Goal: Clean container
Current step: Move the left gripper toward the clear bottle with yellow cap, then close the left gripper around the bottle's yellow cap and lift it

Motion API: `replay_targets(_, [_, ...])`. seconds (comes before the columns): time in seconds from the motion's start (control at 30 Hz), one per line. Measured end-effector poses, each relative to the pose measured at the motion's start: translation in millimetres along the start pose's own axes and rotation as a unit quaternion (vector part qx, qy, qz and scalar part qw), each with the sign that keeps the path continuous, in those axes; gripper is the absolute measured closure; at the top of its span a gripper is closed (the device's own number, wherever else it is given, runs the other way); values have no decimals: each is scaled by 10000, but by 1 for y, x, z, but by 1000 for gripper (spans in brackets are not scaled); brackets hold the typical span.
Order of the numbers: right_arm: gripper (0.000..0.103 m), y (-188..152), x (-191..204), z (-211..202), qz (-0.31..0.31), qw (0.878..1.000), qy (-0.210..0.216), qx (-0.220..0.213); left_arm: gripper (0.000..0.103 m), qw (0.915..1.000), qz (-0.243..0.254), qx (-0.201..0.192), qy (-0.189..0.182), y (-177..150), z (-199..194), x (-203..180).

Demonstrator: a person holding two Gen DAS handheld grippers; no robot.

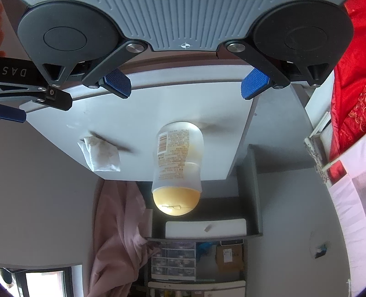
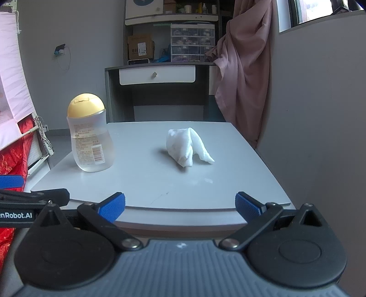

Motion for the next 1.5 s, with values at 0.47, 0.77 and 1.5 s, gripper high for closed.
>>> replay_targets(0.47, [0,4,-2,4,20,10000,-66,-61,0,9910,221,-1133,-672,52,-15,7])
replay_targets(0.77, [0,9,-3,11,20,9999,-100,-74,0,9776,726,-1488,-1296,79,12,-1])
replay_targets(1.5, [0,18,-1,30,160,9999,-4,35,0,9503,798,-1789,-2419,113,68,17])
Point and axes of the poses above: each gripper's, at about its wrist camera, not at the fingertips, and z roughly the way its jaws point, x to its left, y to its top, the point moved 10 cm from there along z, roughly the way its jaws point, and after that the axes turned 7 degrees about z, right-handed, at the moved point
